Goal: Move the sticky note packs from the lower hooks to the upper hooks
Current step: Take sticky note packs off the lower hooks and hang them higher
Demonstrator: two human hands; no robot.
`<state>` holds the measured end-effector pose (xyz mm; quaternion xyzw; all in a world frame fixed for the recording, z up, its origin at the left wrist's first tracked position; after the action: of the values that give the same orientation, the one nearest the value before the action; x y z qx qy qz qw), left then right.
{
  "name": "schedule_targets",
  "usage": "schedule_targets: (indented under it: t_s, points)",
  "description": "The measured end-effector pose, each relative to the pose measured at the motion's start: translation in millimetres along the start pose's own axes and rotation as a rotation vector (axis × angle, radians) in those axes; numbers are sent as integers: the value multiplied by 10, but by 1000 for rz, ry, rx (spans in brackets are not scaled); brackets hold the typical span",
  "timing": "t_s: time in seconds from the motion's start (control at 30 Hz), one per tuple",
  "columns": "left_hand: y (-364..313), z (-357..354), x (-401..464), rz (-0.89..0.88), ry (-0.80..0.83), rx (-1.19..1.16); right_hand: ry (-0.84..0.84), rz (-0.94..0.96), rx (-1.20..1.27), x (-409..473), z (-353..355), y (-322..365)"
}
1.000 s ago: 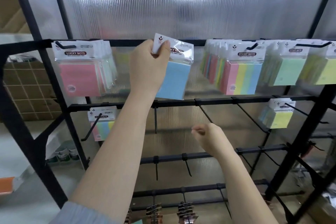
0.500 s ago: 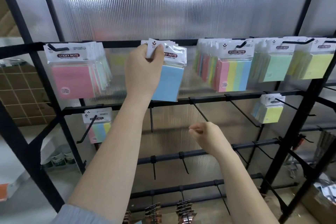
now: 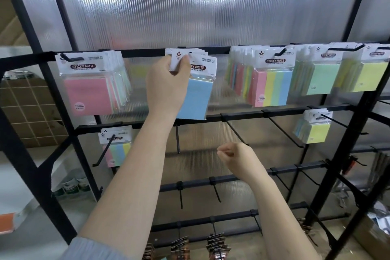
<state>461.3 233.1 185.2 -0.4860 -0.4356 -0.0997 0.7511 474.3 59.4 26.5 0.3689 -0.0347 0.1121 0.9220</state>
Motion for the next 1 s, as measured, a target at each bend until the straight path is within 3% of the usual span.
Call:
schedule_targets:
  t_s: [0.37,0.77,1.0]
  points:
    - [102,-36,93,50,-12,-47,30,-1,-38,32,42,42]
    - [285,-64,306,170,22,388,55,8,-35,69,-66,112]
    - [319,76,197,194,8,419,87,16,15,122,-264,64]
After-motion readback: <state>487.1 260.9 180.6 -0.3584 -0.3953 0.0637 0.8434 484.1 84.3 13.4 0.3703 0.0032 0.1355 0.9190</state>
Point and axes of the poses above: each hand's wrist, its own x-axis towards the middle knuckle, its own z-axis out of the back of the hand, y = z × x, the point moved 5 cm from there along x, towards the middle knuckle, and after that the axes turned 4 degrees about y, right-handed, at the moved point
